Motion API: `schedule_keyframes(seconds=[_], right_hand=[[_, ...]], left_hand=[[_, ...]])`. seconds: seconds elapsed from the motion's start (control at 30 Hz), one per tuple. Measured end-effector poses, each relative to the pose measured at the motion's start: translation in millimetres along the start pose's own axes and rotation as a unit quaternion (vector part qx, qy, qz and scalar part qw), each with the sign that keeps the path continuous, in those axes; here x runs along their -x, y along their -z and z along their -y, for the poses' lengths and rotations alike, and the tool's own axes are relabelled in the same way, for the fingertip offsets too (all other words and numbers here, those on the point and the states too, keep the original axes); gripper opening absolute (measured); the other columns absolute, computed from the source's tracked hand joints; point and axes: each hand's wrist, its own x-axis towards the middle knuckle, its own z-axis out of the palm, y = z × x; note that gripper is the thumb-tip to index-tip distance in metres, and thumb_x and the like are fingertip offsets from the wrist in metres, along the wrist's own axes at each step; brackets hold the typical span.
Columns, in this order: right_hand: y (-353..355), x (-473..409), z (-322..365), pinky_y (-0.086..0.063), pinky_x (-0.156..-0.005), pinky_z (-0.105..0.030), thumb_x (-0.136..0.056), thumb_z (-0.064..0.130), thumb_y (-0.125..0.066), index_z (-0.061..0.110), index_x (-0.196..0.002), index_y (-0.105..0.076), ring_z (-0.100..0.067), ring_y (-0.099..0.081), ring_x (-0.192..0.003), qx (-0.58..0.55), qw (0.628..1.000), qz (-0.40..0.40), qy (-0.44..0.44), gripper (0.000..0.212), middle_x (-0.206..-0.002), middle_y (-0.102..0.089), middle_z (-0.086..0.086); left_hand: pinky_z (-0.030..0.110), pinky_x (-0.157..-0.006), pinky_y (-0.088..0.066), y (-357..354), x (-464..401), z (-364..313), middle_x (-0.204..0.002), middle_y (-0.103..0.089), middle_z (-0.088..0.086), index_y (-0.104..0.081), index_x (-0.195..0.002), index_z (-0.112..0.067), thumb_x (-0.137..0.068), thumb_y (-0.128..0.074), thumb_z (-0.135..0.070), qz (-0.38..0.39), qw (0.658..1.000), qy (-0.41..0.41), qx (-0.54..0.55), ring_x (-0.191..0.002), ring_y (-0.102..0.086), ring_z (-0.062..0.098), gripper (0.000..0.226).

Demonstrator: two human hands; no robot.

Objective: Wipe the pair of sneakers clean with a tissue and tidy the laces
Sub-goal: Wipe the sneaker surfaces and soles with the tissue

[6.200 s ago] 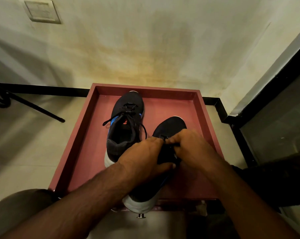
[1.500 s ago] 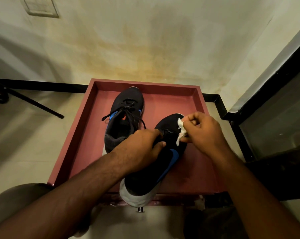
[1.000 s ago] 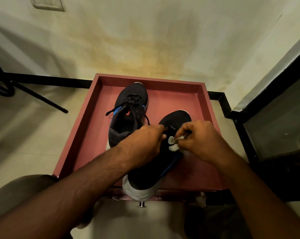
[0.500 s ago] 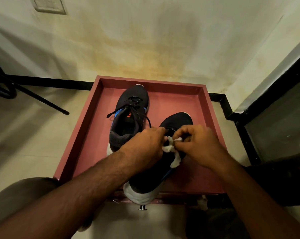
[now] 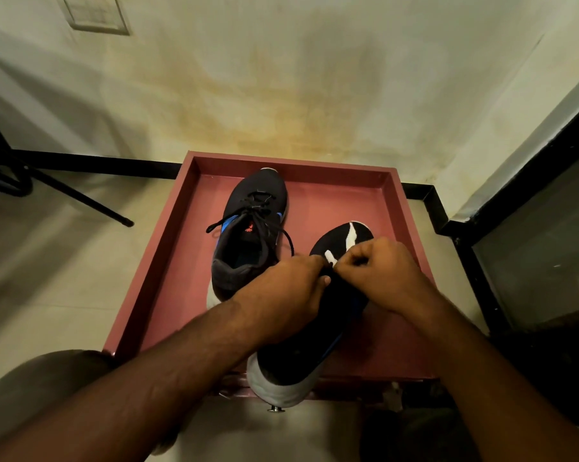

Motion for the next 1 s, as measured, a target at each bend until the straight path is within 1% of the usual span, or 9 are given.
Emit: schedule_keyframes(seconds=[0.1,0.17,0.33,0.43,0.5,0.63,0.7,0.77,1.0], right_hand=[[2.0,-1.4,-2.7,-0.055,-0.074,-0.024,-0.092,0.02,-0.069,0.022,-0.104,-0.081,-0.014,-0.072,-0.086,0.046,0.995,-0.092,-0.003,0.017,-0.104,-0.077,0.001],[-3.5,0.7,-1.0,-0.055,-0.083,-0.025,-0.093,0.014,-0.068,0.017,-0.122,-0.075,-0.018,-0.071,-0.097,0.073,0.997,-0.027,-0.001,0.03,-0.116,-0.075,-0.002],[7.9,6.8,0.0,-0.062,-0.073,-0.045,-0.09,0.021,-0.067,0.02,-0.082,-0.082,-0.027,-0.074,-0.077,-0.053,0.998,0.045,0.01,0.017,-0.079,-0.079,-0.002],[5.8,5.3,-5.3,-0.061,-0.082,-0.033,-0.091,0.018,-0.066,0.019,-0.103,-0.082,-0.02,-0.072,-0.088,0.04,0.997,-0.063,0.036,0.02,-0.101,-0.077,-0.002],[4.1,8.1,-4.7,-0.06,-0.087,-0.033,-0.091,0.015,-0.065,0.017,-0.112,-0.079,-0.019,-0.071,-0.095,0.085,0.996,-0.009,0.032,0.025,-0.107,-0.074,-0.003],[19.3,13.8,-1.6,-0.062,-0.067,-0.028,-0.091,0.015,-0.064,0.013,-0.072,-0.079,-0.011,-0.074,-0.066,-0.014,0.995,0.099,-0.01,0.024,-0.068,-0.076,0.0],[25.5,14.7,-7.5,-0.054,-0.053,-0.021,-0.088,0.015,-0.064,0.01,-0.059,-0.073,-0.008,-0.068,-0.052,0.007,0.997,0.067,-0.032,0.03,-0.058,-0.071,-0.001],[29.2,15.1,-16.7,-0.055,-0.051,-0.029,-0.085,0.019,-0.065,0.009,-0.06,-0.071,-0.017,-0.066,-0.051,0.092,0.994,0.037,-0.053,0.028,-0.056,-0.068,-0.006],[20.3,24.4,-11.8,-0.06,-0.069,-0.029,-0.092,0.014,-0.059,0.021,-0.068,-0.074,-0.014,-0.068,-0.071,0.149,0.931,0.32,-0.094,0.029,-0.082,-0.074,0.002]], left_hand=[[0.044,-0.09,-0.055,-0.7,-0.8,-0.9,-0.118,-0.064,0.003,-0.055,-0.126,-0.02,-0.108,-0.042,-0.035,0.001,1.0,-0.002,-0.014,-0.1,-0.065,0.021,0.027],[0.043,-0.089,-0.055,-0.8,-0.9,-1.7,-0.116,-0.064,0.002,-0.056,-0.125,-0.02,-0.108,-0.042,-0.034,-0.003,1.0,-0.001,-0.012,-0.098,-0.064,0.02,0.026],[0.042,-0.085,-0.056,-3.3,-2.3,-1.0,-0.107,-0.063,-0.002,-0.057,-0.119,-0.021,-0.107,-0.043,-0.034,-0.008,1.0,0.005,-0.007,-0.091,-0.063,0.016,0.022],[0.041,-0.083,-0.056,-4.1,-3.0,-2.4,-0.104,-0.064,-0.001,-0.057,-0.118,-0.021,-0.108,-0.042,-0.032,-0.019,1.0,0.015,-0.004,-0.088,-0.064,0.016,0.021],[0.04,-0.084,-0.055,-6.5,-3.3,-2.9,-0.105,-0.064,0.0,-0.056,-0.119,-0.02,-0.109,-0.042,-0.031,-0.032,0.999,0.021,-0.005,-0.089,-0.063,0.016,0.021],[0.037,-0.086,-0.054,-10.2,-4.8,-2.3,-0.112,-0.064,0.001,-0.056,-0.124,-0.02,-0.109,-0.041,-0.029,-0.043,0.998,0.04,0.007,-0.093,-0.062,0.017,0.023],[0.039,-0.086,-0.055,-11.1,-6.7,-1.8,-0.113,-0.065,0.001,-0.056,-0.124,-0.021,-0.108,-0.041,-0.028,-0.057,0.997,0.052,0.023,-0.093,-0.063,0.018,0.022],[0.038,-0.085,-0.056,-10.4,-9.0,-1.5,-0.113,-0.067,0.002,-0.056,-0.126,-0.023,-0.108,-0.042,-0.024,-0.079,0.994,0.068,0.046,-0.093,-0.065,0.02,0.023],[0.045,-0.092,-0.056,-8.8,-23.0,2.1,-0.118,-0.068,0.008,-0.054,-0.134,-0.024,-0.107,-0.041,-0.017,-0.121,0.985,0.077,0.093,-0.103,-0.067,0.026,0.03]])
